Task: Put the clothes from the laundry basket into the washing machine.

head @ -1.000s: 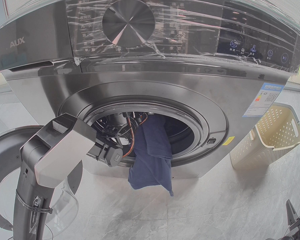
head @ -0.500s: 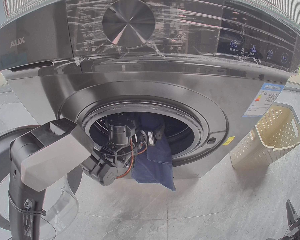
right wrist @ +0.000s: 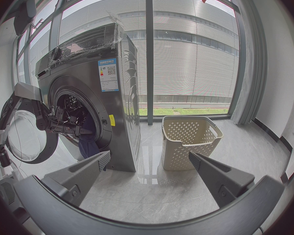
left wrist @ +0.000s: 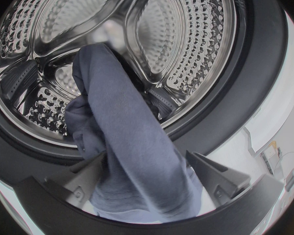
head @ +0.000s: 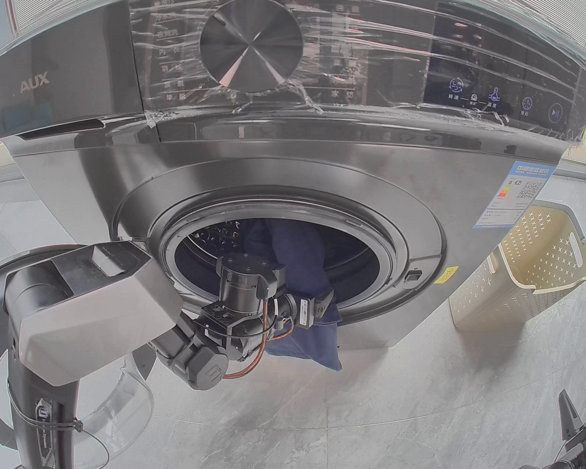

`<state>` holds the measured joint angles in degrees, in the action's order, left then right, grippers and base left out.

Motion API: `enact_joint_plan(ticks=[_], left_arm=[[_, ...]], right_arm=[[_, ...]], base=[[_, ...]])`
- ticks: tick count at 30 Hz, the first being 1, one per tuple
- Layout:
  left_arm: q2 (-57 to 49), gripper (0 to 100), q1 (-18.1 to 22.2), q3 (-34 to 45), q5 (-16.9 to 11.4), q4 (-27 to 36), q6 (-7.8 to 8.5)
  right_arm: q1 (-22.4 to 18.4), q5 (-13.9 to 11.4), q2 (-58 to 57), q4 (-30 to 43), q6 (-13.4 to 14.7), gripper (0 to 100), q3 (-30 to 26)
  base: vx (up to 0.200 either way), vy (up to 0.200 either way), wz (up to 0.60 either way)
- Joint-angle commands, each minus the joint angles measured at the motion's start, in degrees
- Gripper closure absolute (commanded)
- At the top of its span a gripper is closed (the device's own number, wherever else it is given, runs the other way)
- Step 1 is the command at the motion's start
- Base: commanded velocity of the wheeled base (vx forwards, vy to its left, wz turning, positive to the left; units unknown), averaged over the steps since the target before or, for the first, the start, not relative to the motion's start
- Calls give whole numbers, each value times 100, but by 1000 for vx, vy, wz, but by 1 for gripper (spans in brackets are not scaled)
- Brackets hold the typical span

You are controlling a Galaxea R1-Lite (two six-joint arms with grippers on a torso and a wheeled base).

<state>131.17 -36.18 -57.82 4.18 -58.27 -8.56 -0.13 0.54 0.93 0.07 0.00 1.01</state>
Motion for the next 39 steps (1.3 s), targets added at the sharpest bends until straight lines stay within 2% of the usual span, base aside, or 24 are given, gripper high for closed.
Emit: enact_joint_plan(ticks=[1,5,10,14,16,22,25,26,32,36,37,39], left_arm=[[154,100,85,25,4,-9,82],[190,100,103,-89,-5,-18,91],[190,100,146,-449,21,-9,3],[321,100,331,-1056,197,-35,-260],[409,100,428,-1460,390,-88,-383],[691,100,524,-2418,557,-352,-533],[717,100,516,-2524,584,-448,-568],[691,0,507,-2480,593,-448,-568],[304,0,437,-1680,557,-290,-568],[-83,0,270,-889,399,35,-533],[-224,0,199,-599,276,158,-515],[-320,0,164,-397,197,264,-489]], right_arm=[[-4,-1,-93,-7,0,0,-92],[-4,-1,-93,-7,0,0,-92],[-4,-1,-93,1,0,0,-92],[-4,-1,-93,1,0,0,-92],[-4,-1,-93,1,0,0,-92],[-13,-1,-93,1,-9,0,-92],[-4,-1,-93,1,-9,0,-92],[-4,-1,-93,1,-9,0,-92],[-13,-1,-93,1,-9,0,-92],[-4,-1,-93,1,-9,0,-92],[-4,-1,-93,1,-9,0,-92],[-4,-1,-93,1,-9,0,-92]], base=[[0,0,0],[0,0,0],[0,0,0],[0,0,0],[0,0,0],[0,0,0],[0,0,0],[0,0,0],[0,0,0],[0,0,0],[0,0,0],[0,0,0]])
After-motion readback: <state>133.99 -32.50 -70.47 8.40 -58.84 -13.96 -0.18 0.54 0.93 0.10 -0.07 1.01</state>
